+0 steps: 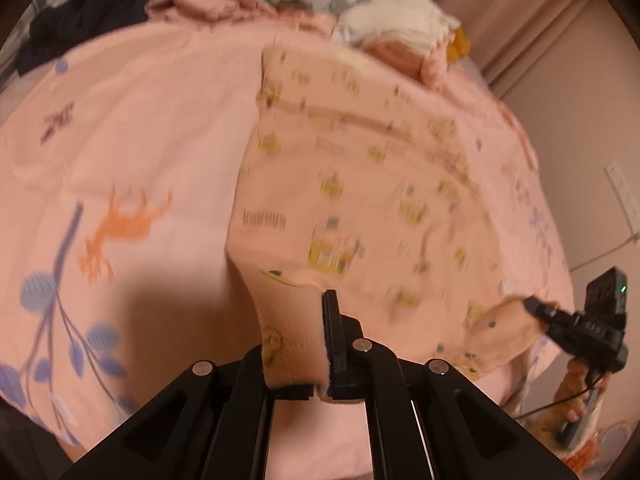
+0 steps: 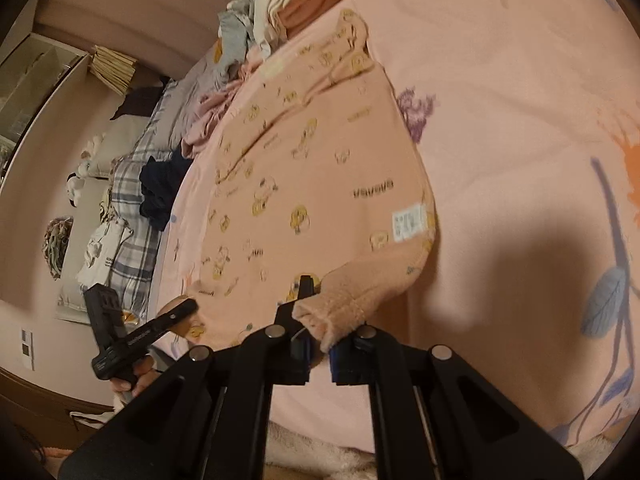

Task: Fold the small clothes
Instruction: 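Lift the hem with both grippers and fold it toward the collar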

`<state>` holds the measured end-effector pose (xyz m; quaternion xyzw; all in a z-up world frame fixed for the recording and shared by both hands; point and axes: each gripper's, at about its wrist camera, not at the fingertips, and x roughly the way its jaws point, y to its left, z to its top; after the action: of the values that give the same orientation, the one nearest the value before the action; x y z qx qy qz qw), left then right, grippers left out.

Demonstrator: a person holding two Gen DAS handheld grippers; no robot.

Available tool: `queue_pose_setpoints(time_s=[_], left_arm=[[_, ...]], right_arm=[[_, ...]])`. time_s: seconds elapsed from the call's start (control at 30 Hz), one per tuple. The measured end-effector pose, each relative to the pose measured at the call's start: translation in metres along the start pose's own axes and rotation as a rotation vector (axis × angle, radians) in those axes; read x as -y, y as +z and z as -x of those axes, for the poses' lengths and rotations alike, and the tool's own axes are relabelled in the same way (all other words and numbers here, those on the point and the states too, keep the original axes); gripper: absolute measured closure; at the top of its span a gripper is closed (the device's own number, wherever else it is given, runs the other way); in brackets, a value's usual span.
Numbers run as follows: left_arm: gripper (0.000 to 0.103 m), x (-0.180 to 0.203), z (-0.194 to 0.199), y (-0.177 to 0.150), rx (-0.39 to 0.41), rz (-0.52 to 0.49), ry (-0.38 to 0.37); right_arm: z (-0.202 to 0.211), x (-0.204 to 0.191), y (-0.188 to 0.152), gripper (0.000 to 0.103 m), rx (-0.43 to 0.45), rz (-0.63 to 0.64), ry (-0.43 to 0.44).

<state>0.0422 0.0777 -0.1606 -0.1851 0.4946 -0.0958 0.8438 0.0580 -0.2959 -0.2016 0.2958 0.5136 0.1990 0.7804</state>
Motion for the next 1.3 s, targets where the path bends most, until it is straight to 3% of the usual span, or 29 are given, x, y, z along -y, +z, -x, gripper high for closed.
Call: queue_pose_setpoints(time_s=[0.17, 0.33, 1.1, 1.3], left_arm=[[0.1, 0.015, 0.012, 0.03, 0.105, -0.039, 0.053], [0.1, 0.039, 0.019, 0.044, 0.198, -0.109, 0.104], [0.1, 0.057, 0.021, 0.064, 0.258, -0.136, 0.165], [0.1, 0.054, 0.019, 0.071, 0.256, -0.105, 0.145]], right_arm=[[0.007, -0.019, 0.024, 0.096, 0.075, 0.041, -0.001], [0.009, -0.041, 0.041, 0.096, 0.141, 0.123, -0.059], [0.01, -0.063, 0.066, 0.096, 0.196, 0.205, -0.121], [0.009, -0.062, 0.072, 0.096, 0.205, 0.182, -0.112]])
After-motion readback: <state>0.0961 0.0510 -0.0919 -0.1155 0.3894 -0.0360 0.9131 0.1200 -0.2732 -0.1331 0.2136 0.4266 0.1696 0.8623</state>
